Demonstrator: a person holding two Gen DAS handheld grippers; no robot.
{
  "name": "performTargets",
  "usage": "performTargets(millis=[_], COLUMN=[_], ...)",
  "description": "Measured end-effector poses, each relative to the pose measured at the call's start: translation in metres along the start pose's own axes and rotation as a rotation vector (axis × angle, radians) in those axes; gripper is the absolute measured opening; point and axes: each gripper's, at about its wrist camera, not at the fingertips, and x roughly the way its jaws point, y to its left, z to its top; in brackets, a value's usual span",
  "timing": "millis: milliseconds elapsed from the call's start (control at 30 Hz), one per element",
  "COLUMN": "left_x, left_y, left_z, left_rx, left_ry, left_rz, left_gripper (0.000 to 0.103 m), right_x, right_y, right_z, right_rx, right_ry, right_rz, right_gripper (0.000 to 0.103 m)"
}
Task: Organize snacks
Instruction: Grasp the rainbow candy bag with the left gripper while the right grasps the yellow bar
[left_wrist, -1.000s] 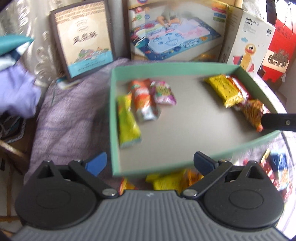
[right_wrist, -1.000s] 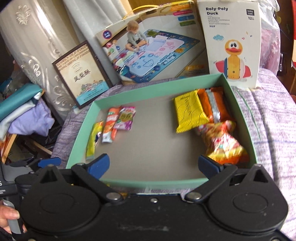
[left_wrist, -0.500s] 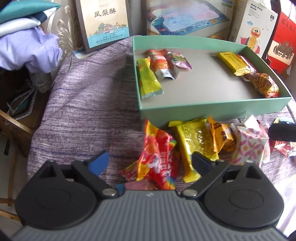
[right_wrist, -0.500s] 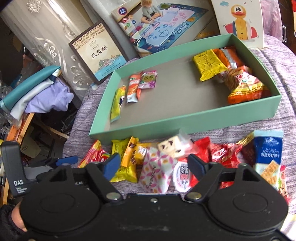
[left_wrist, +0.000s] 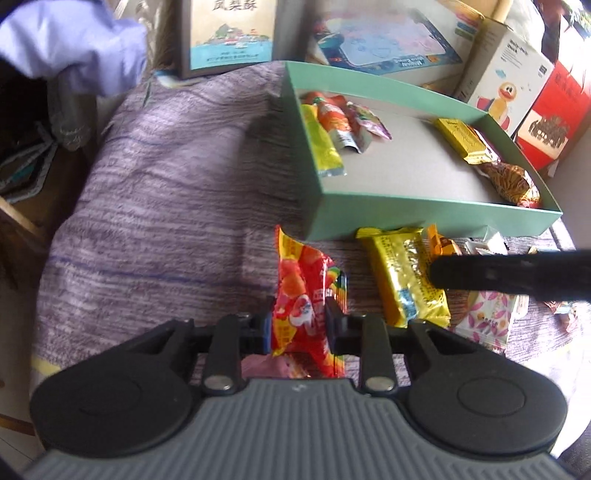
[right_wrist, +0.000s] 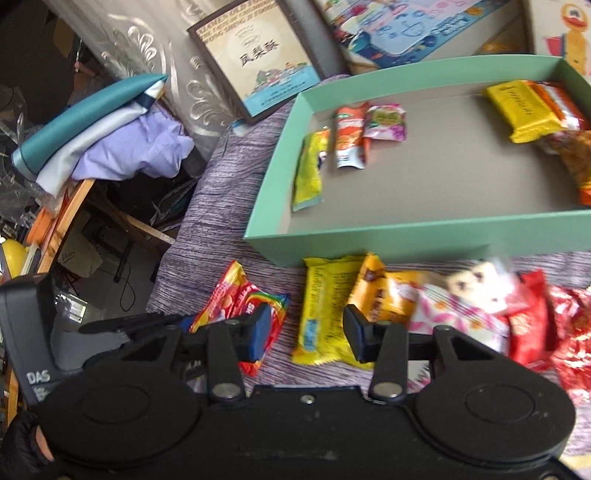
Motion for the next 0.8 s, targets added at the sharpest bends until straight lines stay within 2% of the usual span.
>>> performTargets(millis=[133,267,500,633,800], left_x=[0.001,0.006,0.008,0.008,0.010], left_y=[0.008,0.012,0.018,0.021,0.016], left_z=[-0.003,-0.005,-0.005,-0.006,-0.004], left_rx=[-0.013,-0.021,-0.048,-0.052,-0.036], left_ry=[-0.003,0.000,-0.013,-0.020,-0.021], left_rz=[-0.009,-0.016,-0.042,-0.057,-0.054], left_gripper=[0.032,0.042,0.044,0.045,0.052], right_x=[0.020,0.023,0.028,0.041,0.052], right_y=[0.004,0.009,0.015,0.005,0.016], right_z=[0.003,0.002,0.009,0.006,0.001], right_rx=[-0.016,-0.061,-0.121,-0.070,-0.130], right_ry=[0.023,0.018,0.018,0.080,0.070], right_rz=[-0.092,-0.136,-0.219,-0.186,-0.205], right_gripper=[0.042,0.043,0.046,0.050,0.057])
